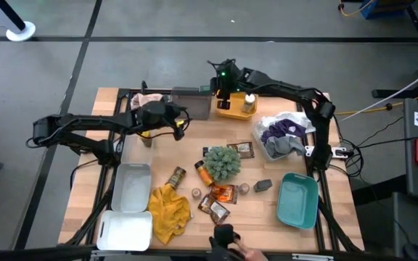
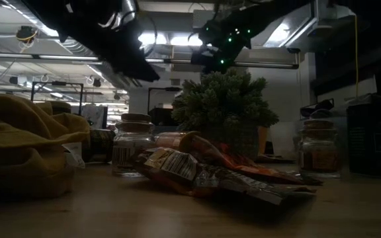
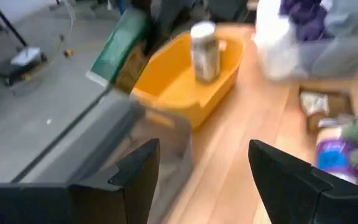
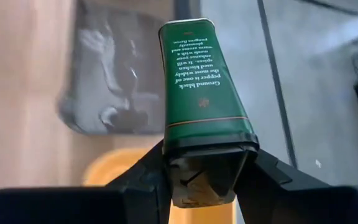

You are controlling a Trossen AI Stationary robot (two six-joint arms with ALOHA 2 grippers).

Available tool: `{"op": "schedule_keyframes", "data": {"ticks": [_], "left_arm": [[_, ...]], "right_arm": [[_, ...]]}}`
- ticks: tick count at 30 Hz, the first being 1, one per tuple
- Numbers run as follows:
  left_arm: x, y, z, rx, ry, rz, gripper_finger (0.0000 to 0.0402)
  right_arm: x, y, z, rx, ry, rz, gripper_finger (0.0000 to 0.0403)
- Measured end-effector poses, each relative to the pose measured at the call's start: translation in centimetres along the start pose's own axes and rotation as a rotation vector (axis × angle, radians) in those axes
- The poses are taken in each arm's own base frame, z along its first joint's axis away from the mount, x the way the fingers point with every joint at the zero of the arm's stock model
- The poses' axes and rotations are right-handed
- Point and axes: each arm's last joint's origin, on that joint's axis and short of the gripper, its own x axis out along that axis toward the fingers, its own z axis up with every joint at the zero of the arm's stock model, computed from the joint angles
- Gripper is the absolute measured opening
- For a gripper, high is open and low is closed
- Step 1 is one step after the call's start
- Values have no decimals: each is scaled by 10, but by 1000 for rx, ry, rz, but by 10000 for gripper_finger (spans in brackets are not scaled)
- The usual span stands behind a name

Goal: Sort spices by type
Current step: Put the green spice can into the black transparent bin

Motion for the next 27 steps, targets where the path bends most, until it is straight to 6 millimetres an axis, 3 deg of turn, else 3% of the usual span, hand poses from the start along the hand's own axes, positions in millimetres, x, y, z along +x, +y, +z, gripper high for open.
{"op": "schedule_keyframes", "data": {"ticks": [10,18,27], "left_arm": [[2,12,-9,-72,86,45,232],[3,14,-9,-86,86,51,232],[3,14,-9,-101,87,52,232]], "right_arm": [[-1,16,7,-35,40,49,131],[-4,23,35,31,52,86,131],[18,28,54,-28,205,95,131]]}}
